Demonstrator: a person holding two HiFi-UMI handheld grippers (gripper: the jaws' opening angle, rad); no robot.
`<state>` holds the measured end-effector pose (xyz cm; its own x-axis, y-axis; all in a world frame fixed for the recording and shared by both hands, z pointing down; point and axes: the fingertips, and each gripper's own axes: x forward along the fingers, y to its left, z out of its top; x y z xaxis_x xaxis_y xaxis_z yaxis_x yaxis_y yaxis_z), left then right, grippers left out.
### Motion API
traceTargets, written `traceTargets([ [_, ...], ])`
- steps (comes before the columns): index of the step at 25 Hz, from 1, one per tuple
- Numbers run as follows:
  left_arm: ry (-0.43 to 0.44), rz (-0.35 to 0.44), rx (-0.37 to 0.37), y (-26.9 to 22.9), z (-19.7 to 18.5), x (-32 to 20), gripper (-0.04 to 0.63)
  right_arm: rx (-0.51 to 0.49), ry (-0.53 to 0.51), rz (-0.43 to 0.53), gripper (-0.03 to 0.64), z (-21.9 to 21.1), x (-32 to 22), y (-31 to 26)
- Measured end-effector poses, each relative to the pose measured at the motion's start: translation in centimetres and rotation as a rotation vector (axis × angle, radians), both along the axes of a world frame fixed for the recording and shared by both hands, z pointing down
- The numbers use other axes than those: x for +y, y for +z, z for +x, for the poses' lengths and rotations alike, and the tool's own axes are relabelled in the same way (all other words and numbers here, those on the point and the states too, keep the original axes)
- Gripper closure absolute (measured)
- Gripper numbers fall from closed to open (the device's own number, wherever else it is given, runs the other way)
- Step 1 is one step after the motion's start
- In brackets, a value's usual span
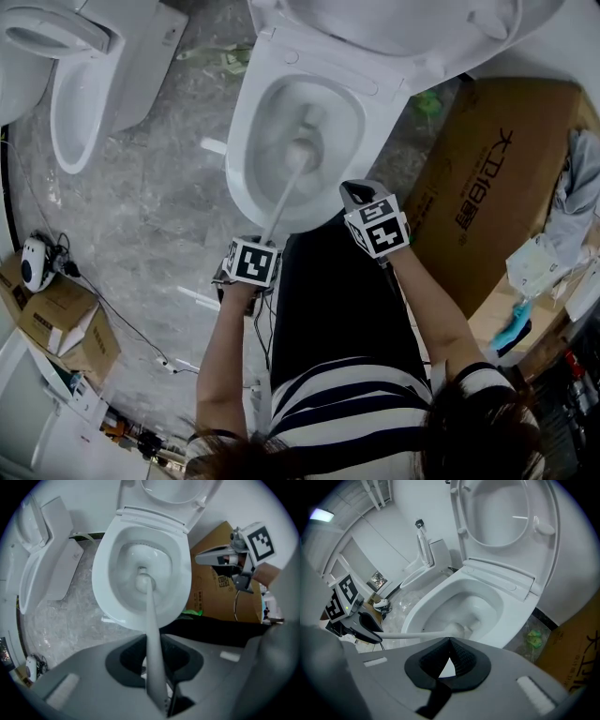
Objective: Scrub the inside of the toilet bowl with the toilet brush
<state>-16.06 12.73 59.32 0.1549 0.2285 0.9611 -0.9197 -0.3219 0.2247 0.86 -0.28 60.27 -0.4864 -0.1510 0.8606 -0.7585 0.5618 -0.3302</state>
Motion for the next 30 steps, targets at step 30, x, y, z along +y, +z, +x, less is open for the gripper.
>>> traceTargets([
  [30,-0.256,0.218,0.029,-0.3,-0.3,-7.9,0.595,0.003,0.04,0.004,0.621,1.1,-0.1,0.2],
])
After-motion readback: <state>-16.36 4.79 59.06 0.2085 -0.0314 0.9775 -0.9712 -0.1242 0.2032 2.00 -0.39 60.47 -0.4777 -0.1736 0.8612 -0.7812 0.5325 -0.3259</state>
